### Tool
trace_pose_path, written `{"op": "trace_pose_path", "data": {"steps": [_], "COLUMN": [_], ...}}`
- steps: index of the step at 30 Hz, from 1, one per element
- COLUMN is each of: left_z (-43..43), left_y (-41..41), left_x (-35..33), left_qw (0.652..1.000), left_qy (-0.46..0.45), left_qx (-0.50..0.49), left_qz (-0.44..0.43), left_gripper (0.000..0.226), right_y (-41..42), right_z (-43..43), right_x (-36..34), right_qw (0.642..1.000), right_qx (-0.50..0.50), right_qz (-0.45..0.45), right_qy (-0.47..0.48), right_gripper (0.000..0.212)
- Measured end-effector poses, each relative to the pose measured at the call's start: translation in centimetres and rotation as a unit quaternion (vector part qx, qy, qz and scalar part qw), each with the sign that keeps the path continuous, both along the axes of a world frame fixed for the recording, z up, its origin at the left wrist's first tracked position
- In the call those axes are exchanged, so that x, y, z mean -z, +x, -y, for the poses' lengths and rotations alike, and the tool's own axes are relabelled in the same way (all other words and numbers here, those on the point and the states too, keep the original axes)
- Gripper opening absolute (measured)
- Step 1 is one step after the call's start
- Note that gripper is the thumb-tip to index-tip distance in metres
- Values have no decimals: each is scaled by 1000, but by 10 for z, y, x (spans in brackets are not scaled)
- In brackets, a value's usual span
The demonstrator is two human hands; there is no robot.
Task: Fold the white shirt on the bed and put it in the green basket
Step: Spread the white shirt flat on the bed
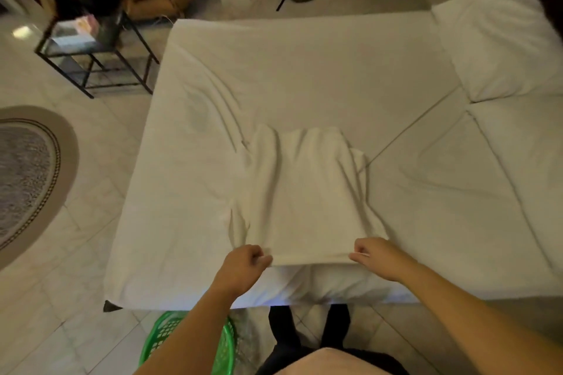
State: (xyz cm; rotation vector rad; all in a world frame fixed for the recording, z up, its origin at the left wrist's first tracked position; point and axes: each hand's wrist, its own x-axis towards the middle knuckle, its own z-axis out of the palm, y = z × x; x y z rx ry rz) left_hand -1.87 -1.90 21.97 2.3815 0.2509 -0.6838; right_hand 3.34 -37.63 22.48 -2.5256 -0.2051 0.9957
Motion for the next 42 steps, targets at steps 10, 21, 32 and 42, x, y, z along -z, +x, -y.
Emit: {"op": "trace_pose_path", "data": {"steps": [10, 21, 32, 42], "left_z": [9, -32, -95, -131], "left_y": [-15, 5, 133, 367], "left_x": [-34, -40, -38, -269], "left_qw": [998, 993, 997, 940], "left_qy": [34, 77, 59, 78], "left_qx": [-31, -60, -35, -43], "left_qz": [46, 62, 22, 329], "left_gripper": [52, 60, 55, 41], "right_y": [0, 36, 141, 364], "right_z": [52, 70, 48, -4], "right_x": [-33, -22, -19, -271], "right_qw": [998, 997, 994, 910], "right_qx": [-37, -28, 93, 183], "right_qz": [52, 58, 40, 362], "right_qy": [12, 47, 35, 88], "right_gripper": [41, 46, 31, 49]}}
